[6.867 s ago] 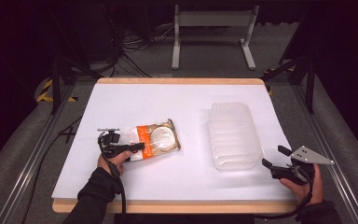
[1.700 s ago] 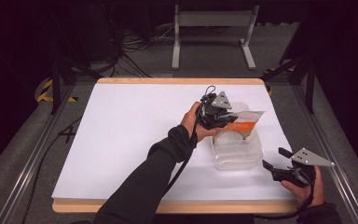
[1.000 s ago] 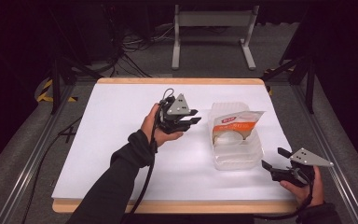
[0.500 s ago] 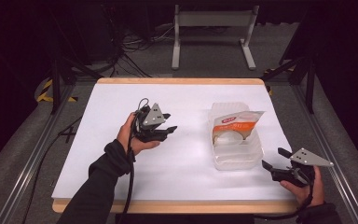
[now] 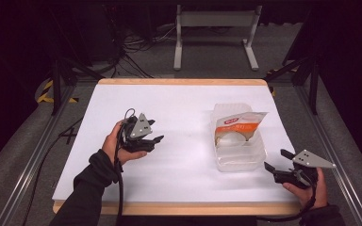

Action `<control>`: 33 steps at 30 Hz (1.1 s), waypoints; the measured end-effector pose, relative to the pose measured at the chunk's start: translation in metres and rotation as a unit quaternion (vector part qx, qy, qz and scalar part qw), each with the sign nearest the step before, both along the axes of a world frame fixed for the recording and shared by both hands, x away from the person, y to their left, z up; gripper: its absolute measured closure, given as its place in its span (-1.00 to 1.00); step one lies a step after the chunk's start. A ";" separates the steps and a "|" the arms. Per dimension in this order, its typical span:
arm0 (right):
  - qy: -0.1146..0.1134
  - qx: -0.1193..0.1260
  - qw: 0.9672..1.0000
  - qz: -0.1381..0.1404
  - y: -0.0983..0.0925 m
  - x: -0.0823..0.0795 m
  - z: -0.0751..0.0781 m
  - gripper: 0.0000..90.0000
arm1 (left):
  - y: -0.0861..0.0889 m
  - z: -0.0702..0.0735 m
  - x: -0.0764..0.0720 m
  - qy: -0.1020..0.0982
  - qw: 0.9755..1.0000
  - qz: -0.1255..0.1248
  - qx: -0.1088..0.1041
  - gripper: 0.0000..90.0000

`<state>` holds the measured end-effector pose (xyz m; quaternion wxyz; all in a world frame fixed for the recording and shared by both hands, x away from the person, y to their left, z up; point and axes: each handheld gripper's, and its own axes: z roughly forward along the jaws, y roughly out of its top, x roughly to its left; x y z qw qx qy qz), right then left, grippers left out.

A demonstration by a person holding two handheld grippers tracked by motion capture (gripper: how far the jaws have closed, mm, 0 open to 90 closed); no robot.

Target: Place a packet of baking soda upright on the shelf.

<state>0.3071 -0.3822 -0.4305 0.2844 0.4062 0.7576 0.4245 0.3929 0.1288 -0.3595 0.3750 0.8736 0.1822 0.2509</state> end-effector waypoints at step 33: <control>0.001 -0.028 1.000 0.010 0.005 -0.002 0.000 -0.58 | 0.097 -0.053 -0.026 0.029 0.995 0.086 -0.029 -0.65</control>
